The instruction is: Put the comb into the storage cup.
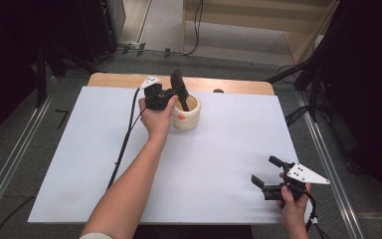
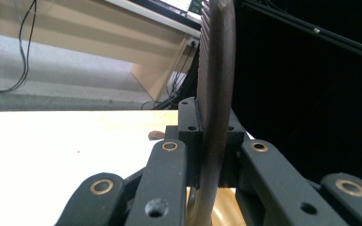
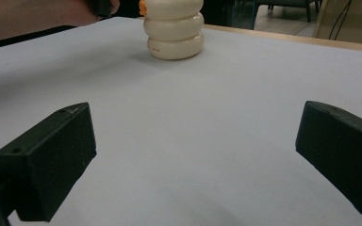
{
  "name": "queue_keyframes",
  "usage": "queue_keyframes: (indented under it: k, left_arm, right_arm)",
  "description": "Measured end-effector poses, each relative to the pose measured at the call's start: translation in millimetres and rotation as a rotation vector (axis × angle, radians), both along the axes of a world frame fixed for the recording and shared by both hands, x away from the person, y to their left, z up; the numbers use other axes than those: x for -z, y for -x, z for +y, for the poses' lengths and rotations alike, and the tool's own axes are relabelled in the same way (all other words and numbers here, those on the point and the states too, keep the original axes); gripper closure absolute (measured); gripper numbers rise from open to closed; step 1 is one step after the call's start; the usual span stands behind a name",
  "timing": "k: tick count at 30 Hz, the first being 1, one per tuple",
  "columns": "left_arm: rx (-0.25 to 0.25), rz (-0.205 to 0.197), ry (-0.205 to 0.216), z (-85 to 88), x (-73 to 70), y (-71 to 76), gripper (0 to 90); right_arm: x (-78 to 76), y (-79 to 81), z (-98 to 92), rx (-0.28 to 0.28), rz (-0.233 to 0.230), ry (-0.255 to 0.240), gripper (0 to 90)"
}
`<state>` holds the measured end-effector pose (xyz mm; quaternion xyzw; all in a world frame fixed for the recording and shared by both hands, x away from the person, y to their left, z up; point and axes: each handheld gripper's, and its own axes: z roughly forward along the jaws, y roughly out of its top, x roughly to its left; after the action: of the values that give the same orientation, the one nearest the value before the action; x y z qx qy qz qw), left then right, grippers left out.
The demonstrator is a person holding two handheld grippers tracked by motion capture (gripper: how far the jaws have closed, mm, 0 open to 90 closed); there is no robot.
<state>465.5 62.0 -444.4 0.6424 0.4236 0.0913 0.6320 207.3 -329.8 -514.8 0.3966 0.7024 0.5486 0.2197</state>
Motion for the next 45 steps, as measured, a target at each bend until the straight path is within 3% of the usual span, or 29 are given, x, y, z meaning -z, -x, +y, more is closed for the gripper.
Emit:
queue_keyframes:
  k: [6,8,12,14,15,16,18,21,27,34,45]
  left_arm:
    - [-0.008,-0.003,-0.002,2.9,1.6,-0.9,83.4]
    - [-0.017,-0.023,-0.040,3.2,1.8,-0.8,82.1]
    - [-0.020,0.019,-0.060,5.4,5.5,-3.5,68.1]
    - [-0.010,0.022,-0.068,7.4,7.3,-4.9,64.7]
    - [-0.020,0.012,-0.098,8.1,6.8,-4.7,62.6]
    - [-0.032,0.008,-0.122,8.2,6.2,-4.3,56.9]
    - [-0.029,0.014,-0.128,10.2,5.1,-3.9,50.9]
    - [-0.090,-0.001,-0.175,11.4,1.6,0.7,32.6]
    - [-0.041,0.018,-0.171,18.3,-1.2,3.6,0.7]
    - [0.005,-0.015,-0.178,24.2,-3.0,13.9,0.0]
    - [0.035,-0.075,-0.230,34.8,-5.6,35.0,0.0]
  right_arm:
    - [0.1,-0.3,-0.2,0.002,-0.001,0.003,0.0]
    - [0.1,-0.3,0.0,0.001,-0.001,0.003,0.0]
    - [0.2,-0.4,0.0,0.001,-0.002,0.003,0.0]
    - [0.2,-0.4,0.1,0.001,-0.002,0.003,0.0]
    - [0.1,-0.4,0.1,0.001,-0.003,0.004,0.0]
    - [0.1,-0.4,0.1,0.001,-0.002,0.004,0.0]
    - [0.2,-0.4,0.0,0.003,-0.002,0.003,0.0]
    - [0.2,-0.5,-0.2,0.003,-0.002,0.004,0.0]
    - [0.2,-0.7,-0.1,0.003,-0.003,0.005,0.0]
    - [-0.1,-0.6,0.1,0.006,-0.002,0.004,0.0]
    - [-0.2,-0.6,0.1,0.005,-0.004,0.004,0.0]
